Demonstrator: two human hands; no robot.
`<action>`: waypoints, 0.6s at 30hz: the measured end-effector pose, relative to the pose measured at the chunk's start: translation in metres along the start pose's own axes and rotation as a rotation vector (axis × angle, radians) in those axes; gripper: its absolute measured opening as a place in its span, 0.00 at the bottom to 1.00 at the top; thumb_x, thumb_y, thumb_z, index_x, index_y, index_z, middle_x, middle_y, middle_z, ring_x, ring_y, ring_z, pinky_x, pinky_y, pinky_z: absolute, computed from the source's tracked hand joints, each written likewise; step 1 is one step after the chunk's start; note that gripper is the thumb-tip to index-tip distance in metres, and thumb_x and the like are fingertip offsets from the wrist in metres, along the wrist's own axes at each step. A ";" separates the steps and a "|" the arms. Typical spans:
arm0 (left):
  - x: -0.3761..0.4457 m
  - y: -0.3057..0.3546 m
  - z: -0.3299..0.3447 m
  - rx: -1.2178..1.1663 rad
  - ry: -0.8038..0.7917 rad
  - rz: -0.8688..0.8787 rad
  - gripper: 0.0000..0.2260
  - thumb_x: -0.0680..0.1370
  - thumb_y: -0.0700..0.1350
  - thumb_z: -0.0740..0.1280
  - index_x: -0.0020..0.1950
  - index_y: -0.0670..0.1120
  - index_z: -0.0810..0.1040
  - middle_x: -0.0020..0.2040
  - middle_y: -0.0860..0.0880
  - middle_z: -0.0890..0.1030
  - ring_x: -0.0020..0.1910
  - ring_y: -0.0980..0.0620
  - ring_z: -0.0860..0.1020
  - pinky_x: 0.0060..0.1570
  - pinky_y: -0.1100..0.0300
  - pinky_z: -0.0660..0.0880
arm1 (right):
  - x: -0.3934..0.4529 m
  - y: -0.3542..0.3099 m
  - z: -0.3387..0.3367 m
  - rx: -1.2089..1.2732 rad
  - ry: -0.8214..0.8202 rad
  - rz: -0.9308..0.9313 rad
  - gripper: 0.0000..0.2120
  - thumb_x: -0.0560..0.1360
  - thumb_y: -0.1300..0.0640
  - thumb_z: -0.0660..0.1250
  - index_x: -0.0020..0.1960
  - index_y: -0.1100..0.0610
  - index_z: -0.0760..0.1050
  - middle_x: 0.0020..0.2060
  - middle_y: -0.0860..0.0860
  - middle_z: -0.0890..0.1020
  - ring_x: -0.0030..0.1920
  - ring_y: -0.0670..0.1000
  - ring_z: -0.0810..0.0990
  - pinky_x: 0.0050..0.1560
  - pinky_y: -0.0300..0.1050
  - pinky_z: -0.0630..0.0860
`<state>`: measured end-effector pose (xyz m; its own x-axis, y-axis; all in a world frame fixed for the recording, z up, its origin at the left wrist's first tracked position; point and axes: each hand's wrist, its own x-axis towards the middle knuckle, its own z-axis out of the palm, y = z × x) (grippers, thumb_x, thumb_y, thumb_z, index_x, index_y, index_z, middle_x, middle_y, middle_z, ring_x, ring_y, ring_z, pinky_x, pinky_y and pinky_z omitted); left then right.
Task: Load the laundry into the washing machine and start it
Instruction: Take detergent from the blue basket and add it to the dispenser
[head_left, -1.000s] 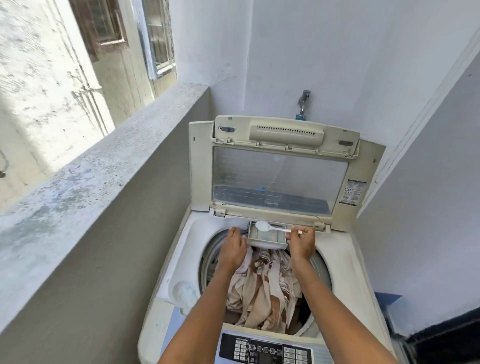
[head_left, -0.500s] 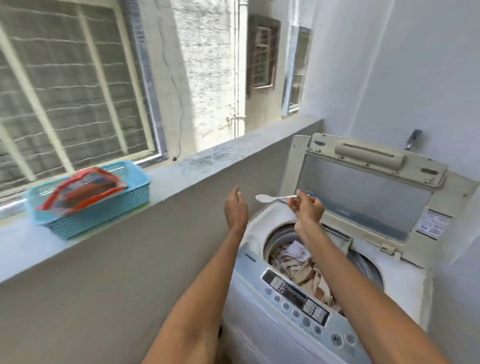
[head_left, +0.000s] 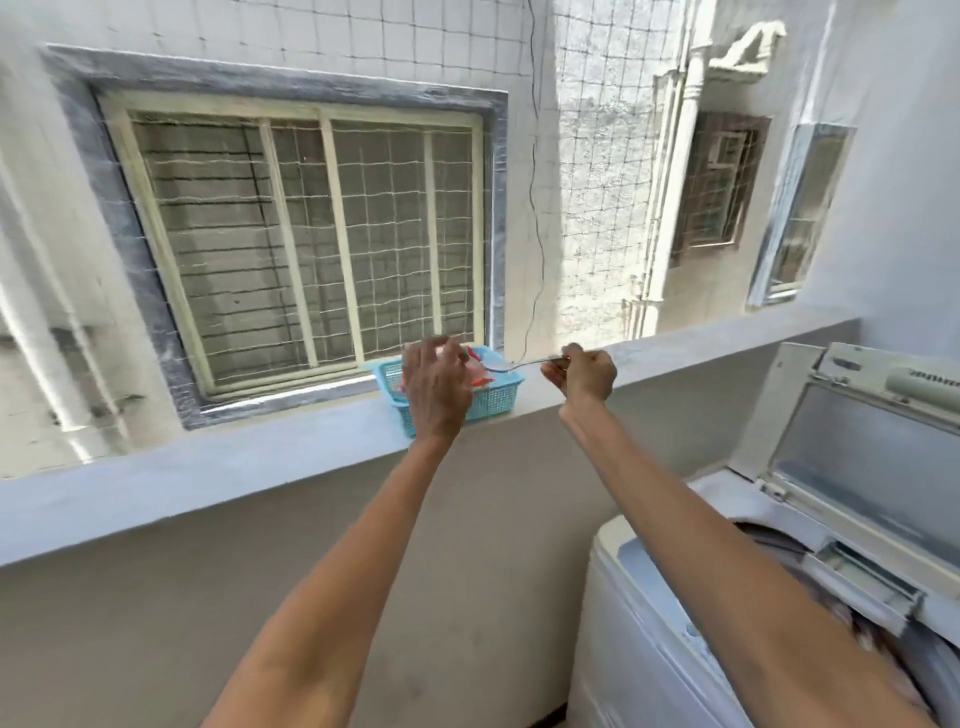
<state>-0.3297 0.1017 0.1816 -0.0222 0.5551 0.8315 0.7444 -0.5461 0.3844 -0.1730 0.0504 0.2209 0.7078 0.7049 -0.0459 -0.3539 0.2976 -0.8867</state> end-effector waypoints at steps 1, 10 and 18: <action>0.002 -0.013 -0.004 0.058 0.006 -0.023 0.04 0.70 0.41 0.70 0.43 0.46 0.79 0.52 0.44 0.78 0.53 0.44 0.73 0.61 0.45 0.68 | -0.003 0.005 0.010 -0.027 0.003 -0.010 0.09 0.73 0.65 0.64 0.37 0.59 0.67 0.28 0.55 0.78 0.21 0.48 0.77 0.33 0.44 0.80; 0.014 -0.075 -0.021 0.125 -0.115 0.109 0.04 0.70 0.42 0.74 0.43 0.49 0.83 0.60 0.41 0.77 0.63 0.39 0.74 0.66 0.34 0.62 | -0.024 0.045 0.073 -0.676 -0.085 -0.420 0.13 0.75 0.62 0.67 0.37 0.55 0.64 0.34 0.54 0.75 0.38 0.55 0.77 0.35 0.43 0.68; 0.013 -0.107 -0.020 0.047 -0.260 0.265 0.12 0.73 0.49 0.69 0.57 0.53 0.79 0.69 0.42 0.71 0.71 0.39 0.66 0.69 0.38 0.59 | -0.037 0.089 0.096 -1.088 -0.075 -0.672 0.04 0.75 0.57 0.65 0.46 0.58 0.76 0.42 0.58 0.83 0.45 0.60 0.81 0.43 0.46 0.70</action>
<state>-0.4233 0.1546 0.1589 0.3410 0.5425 0.7677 0.7313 -0.6662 0.1460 -0.2891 0.1125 0.1876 0.5036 0.6664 0.5498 0.7631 -0.0447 -0.6447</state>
